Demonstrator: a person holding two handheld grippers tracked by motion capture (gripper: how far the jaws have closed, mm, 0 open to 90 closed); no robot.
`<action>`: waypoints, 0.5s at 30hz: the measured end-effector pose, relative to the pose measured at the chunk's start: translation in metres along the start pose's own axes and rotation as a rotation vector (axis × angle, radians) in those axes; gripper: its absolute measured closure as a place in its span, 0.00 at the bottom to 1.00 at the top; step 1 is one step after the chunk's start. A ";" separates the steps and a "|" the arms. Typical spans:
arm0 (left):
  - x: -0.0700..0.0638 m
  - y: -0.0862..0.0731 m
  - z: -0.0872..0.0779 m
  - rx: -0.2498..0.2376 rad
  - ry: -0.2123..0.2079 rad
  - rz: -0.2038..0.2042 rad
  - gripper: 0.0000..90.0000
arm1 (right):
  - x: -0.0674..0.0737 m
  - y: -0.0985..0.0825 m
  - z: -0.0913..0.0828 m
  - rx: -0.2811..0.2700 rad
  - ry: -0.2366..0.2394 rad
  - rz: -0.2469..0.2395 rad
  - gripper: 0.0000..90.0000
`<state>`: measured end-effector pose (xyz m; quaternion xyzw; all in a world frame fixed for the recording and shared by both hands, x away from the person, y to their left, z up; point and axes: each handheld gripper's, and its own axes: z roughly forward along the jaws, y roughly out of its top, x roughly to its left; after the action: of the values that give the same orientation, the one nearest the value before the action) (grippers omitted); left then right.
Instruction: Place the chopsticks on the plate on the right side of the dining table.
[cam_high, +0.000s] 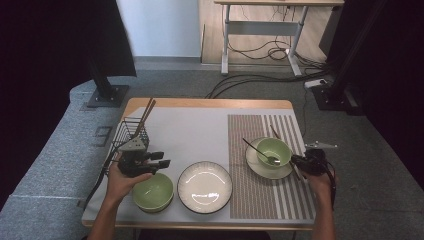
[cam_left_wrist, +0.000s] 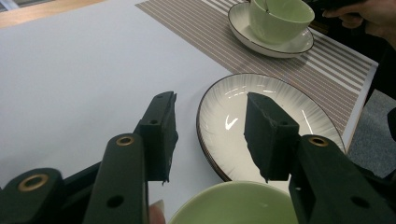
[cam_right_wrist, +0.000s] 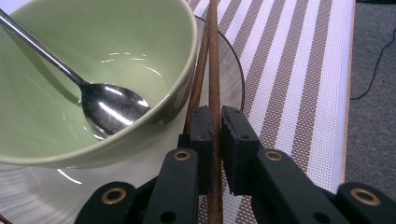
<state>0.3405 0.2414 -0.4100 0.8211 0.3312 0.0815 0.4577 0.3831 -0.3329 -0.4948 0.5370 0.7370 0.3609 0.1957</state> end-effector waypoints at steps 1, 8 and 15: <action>0.000 0.000 0.000 0.000 0.000 0.000 0.60 | 0.000 0.000 0.000 -0.001 0.000 0.001 0.92; 0.000 0.000 0.000 0.002 -0.002 0.002 0.60 | 0.000 0.000 -0.001 -0.001 0.009 0.005 0.92; 0.000 0.000 -0.001 -0.002 0.000 0.002 0.60 | -0.001 0.000 -0.004 -0.006 0.016 0.014 0.91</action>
<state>0.3402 0.2419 -0.4097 0.8210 0.3302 0.0821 0.4585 0.3808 -0.3355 -0.4925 0.5386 0.7336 0.3689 0.1889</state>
